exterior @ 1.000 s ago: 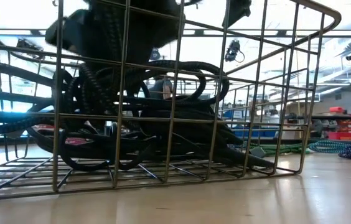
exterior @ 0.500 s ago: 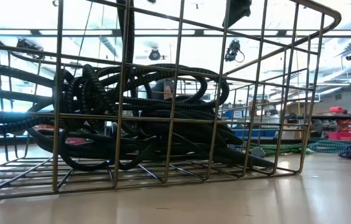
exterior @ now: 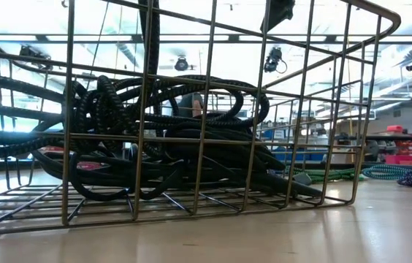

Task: Pick and place USB-C Cables
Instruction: Put the light blue charger cable into the wire basket

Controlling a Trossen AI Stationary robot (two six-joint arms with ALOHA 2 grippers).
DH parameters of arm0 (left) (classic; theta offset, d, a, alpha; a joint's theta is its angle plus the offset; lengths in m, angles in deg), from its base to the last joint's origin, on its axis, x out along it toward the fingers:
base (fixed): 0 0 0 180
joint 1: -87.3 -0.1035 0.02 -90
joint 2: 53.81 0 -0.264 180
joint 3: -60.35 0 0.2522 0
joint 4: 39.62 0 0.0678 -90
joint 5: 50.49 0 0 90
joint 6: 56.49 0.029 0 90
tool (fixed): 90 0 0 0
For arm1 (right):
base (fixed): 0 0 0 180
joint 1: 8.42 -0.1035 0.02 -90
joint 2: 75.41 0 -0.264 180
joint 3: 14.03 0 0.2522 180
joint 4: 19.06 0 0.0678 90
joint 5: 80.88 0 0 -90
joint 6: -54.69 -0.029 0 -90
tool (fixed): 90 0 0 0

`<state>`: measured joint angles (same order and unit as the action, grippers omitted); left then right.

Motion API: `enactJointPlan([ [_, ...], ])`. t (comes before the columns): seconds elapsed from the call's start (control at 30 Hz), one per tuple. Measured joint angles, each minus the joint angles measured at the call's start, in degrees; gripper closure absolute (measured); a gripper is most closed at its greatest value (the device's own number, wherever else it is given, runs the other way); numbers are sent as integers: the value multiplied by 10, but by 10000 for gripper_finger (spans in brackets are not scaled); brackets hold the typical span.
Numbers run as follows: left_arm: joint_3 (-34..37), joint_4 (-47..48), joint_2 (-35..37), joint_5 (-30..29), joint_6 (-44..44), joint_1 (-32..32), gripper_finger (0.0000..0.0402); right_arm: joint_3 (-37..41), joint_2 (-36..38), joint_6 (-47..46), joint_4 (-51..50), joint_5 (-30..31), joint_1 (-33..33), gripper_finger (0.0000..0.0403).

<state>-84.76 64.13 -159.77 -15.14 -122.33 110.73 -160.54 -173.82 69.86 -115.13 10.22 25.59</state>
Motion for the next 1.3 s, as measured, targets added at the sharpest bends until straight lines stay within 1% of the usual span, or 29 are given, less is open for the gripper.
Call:
enactJointPlan([
  [0.17,0,0,47,-64,109,-8,255,0,0,-20,-17,2,15,294],
  [0.27,0,0,81,-89,182,-21,256,0,0,-48,-36,4,27,294],
  [0.37,0,0,120,-92,253,-41,256,0,0,-80,-79,4,39,294],
  [0.43,0,0,144,-93,294,-56,256,7,1,-108,-75,3,44,294],
  [0.6,0,0,199,-92,375,-89,256,48,6,-156,-76,-47,37,294],
  [0.77,0,0,241,-82,419,-115,256,150,5,-198,-77,-73,2,294],
  [0.97,0,0,262,-46,451,-132,256,316,23,-248,-77,-105,-59,294],
  [1.13,0,0,262,-35,472,-140,255,452,76,-320,-77,-129,-106,294],
  [1.3,0,0,262,-35,476,-140,255,562,160,-429,-78,-142,-157,294],
])
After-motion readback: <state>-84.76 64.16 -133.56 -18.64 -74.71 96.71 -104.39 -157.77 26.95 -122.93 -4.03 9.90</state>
